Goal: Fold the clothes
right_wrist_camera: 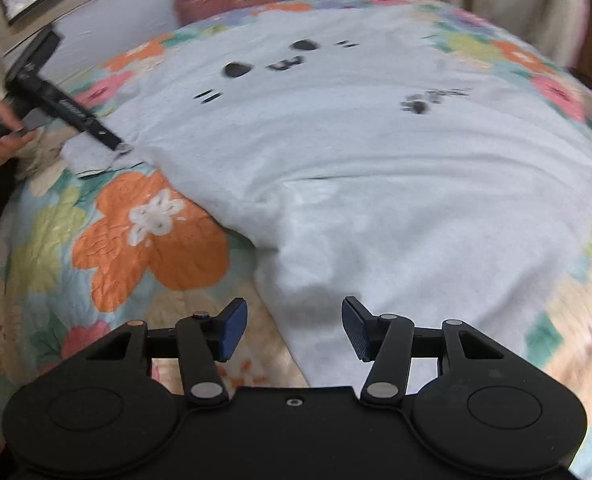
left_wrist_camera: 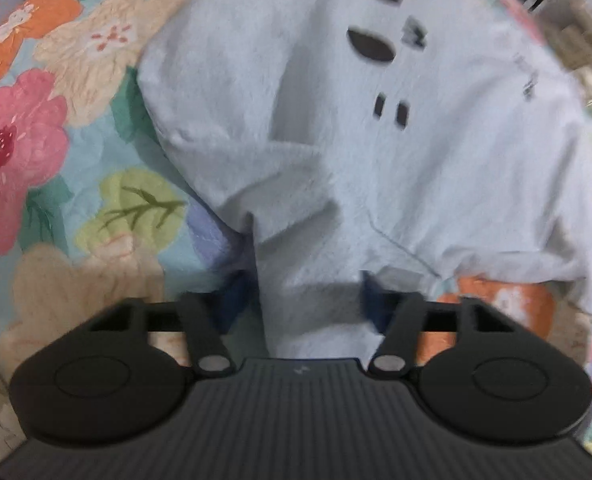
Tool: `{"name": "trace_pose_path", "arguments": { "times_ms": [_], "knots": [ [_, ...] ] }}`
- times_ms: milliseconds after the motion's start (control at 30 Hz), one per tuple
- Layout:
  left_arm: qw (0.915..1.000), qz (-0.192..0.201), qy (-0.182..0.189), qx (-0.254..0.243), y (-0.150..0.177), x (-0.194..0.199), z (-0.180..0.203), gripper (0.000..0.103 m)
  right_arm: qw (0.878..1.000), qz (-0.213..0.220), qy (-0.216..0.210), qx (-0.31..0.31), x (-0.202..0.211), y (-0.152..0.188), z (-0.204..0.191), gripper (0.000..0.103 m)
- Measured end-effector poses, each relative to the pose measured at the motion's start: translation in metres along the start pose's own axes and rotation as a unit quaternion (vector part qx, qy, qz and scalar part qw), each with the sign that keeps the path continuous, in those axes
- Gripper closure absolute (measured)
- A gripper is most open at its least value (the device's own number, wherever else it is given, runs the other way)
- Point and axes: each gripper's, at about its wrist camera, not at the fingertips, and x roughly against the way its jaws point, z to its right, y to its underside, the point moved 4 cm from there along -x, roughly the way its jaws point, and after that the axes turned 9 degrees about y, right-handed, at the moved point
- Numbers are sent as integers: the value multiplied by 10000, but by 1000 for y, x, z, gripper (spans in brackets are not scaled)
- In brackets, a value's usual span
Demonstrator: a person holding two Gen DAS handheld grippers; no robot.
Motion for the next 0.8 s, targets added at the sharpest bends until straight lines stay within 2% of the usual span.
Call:
{"name": "trace_pose_path", "arguments": {
  "times_ms": [33,133,167,367,433,467,567,667,733,800],
  "knots": [
    [10000,-51,6,-58,-1,3,-3,74,9999,39,133,-94,4,4,1,45],
    [9992,-281,237,130,-5,1,-11,89,9978,161,539,-357,16,20,2,44],
    [9987,-304,313,261,-6,1,-12,89,9965,205,678,-443,20,25,2,44],
    [9983,56,199,536,-1,18,-6,92,9844,525,1295,-1071,35,50,-7,41],
    [9972,237,192,679,2,26,-6,94,9827,578,1304,-1184,37,54,-13,37],
    [9951,448,248,848,4,34,-7,94,9825,611,1257,-1229,38,54,-16,35],
    [9836,969,428,1458,13,55,-13,95,9790,747,1227,-1448,33,53,-14,30],
    [9576,1656,875,2188,37,77,-19,96,9765,743,1169,-1649,22,50,-4,28],
    [9480,1982,799,2360,54,88,-22,97,9762,697,1259,-1622,16,49,3,28],
    [9411,2110,474,2598,71,92,-34,98,9724,726,1415,-1706,13,49,11,28]
  ]
}}
